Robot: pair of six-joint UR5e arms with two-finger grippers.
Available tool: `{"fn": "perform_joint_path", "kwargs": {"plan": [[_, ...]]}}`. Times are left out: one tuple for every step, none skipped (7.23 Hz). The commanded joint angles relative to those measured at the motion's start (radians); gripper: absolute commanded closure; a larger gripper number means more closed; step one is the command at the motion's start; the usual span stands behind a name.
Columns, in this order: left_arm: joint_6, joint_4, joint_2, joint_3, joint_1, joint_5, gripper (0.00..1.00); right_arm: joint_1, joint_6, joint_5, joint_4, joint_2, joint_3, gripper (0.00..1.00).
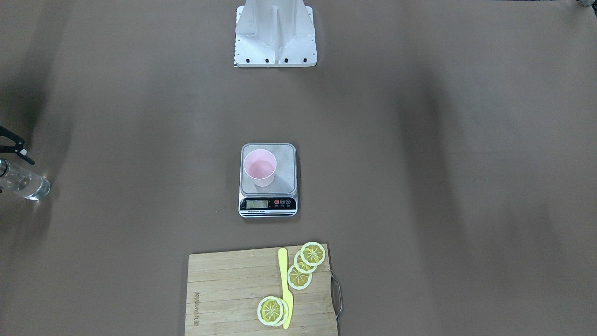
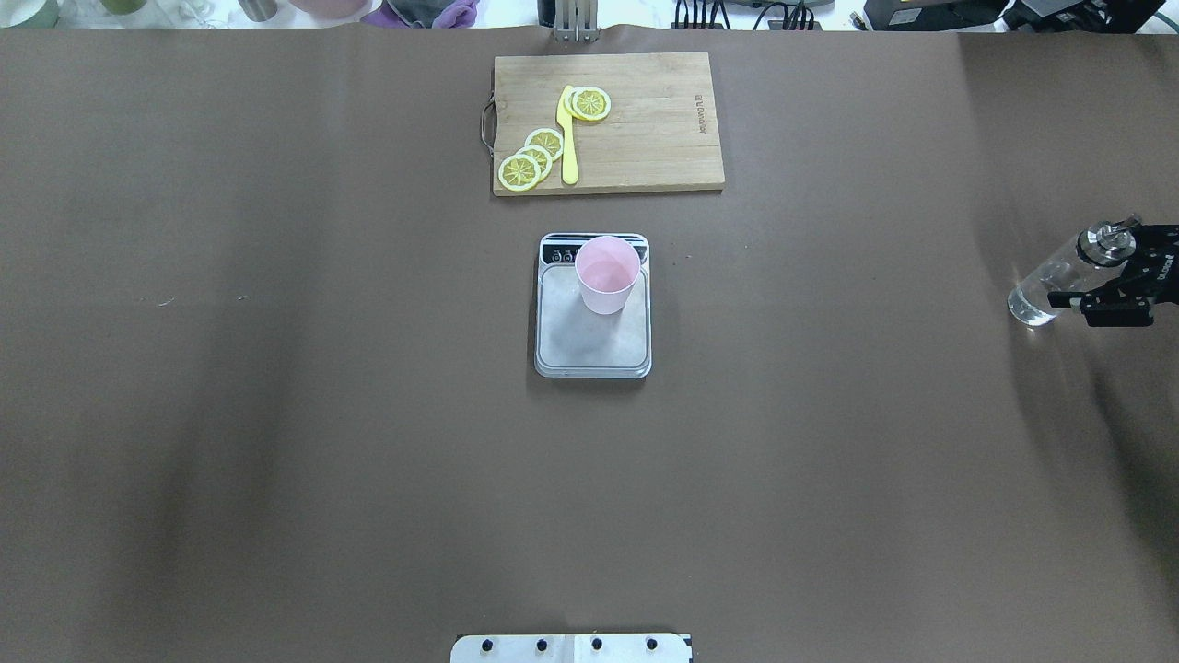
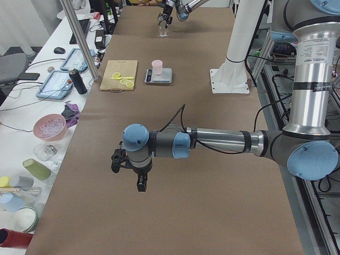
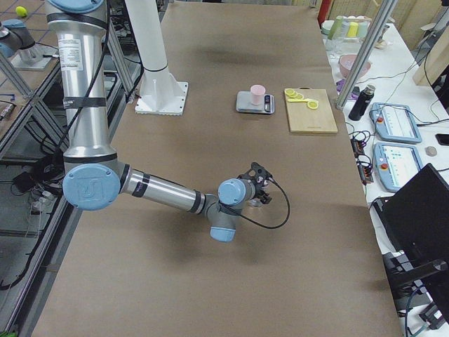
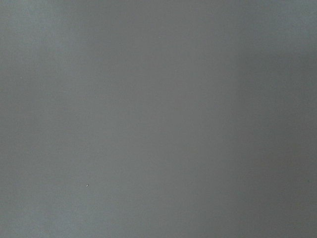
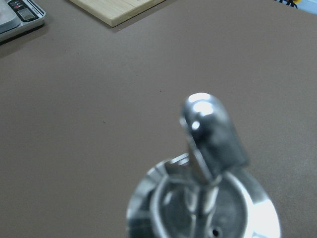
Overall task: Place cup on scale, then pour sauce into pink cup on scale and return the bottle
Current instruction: 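Open the right gripper and lift it off the bottle spout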
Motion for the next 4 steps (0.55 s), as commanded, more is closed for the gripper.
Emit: {"fn": "perform_joint_path", "kwargs": {"plan": [[0.000, 0.000, 0.000, 0.000, 0.000, 0.000, 0.00, 0.002, 0.028, 0.014, 0.027, -0.017, 0.005, 0.03], [0.000, 0.000, 0.000, 0.000, 0.000, 0.000, 0.00, 0.002, 0.030, 0.018, 0.037, -0.030, 0.009, 0.03], [-0.002, 0.000, 0.000, 0.000, 0.000, 0.000, 0.00, 0.002, 0.030, 0.023, 0.051, -0.046, 0.012, 0.03], [-0.002, 0.000, 0.000, 0.000, 0.000, 0.000, 0.00, 0.005, 0.030, 0.037, 0.059, -0.061, 0.015, 0.02]]}}
